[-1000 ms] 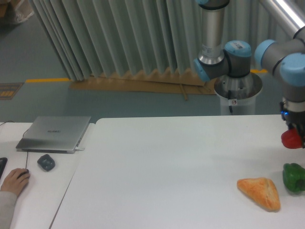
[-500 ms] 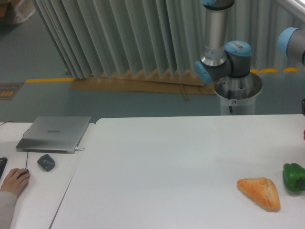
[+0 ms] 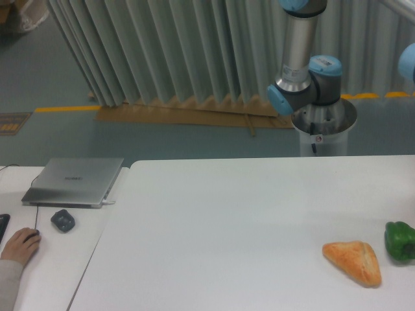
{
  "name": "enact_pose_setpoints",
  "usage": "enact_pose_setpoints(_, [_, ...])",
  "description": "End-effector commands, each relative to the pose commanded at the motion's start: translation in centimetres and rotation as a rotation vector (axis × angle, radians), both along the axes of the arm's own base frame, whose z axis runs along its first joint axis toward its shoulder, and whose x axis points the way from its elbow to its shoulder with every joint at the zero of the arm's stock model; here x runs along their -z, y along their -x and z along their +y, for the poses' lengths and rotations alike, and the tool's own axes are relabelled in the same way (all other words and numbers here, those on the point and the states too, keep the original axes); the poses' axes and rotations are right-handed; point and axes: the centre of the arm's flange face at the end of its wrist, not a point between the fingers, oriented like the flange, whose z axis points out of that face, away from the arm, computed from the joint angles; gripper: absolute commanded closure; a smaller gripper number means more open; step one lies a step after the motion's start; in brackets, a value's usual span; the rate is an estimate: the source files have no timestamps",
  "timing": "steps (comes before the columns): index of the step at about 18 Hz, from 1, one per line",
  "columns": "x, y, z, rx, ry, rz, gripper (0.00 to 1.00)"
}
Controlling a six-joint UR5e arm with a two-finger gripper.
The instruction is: Place the red peppers in a basket
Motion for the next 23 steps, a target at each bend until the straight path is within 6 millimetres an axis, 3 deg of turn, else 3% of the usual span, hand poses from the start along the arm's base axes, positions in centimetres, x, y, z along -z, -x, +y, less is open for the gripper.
enact_pose_setpoints(3, [0.1,1.1,-2.0,0.098,0.008,-0.005,0.74])
enact_pose_setpoints(6, [0.4,2.3,-4.4,0.304,0.027,-0.018,0.74])
enact_pose_setpoints(9, [0.7,3.1,-5.6,0.326,0.029,-0.023,0.74])
enact_pose_setpoints(12, [0.7,4.3,-7.2,0.476,0.039,0.005,0.73])
enact_pose_setpoints(17, [1.0,4.7,-7.6,0.509,0.043,0.007,0.70])
enact_pose_setpoints(18, [0.9,4.6,-7.5,0.504,0.043,0.010,0.58])
enact_pose_setpoints(19, [0.9,4.7,-7.6,0.504,0.043,0.010,0.39])
enact_pose_setpoints(20, [0.9,4.7,-7.6,0.504,0.043,0.010,0.11])
enact_pose_setpoints(21, [0.9,4.8,-7.6,0.505,0.044,0.016,0.00])
enact_pose_setpoints(23, [0.9,4.8,-7.6,0.505,0.044,0.024,0.00])
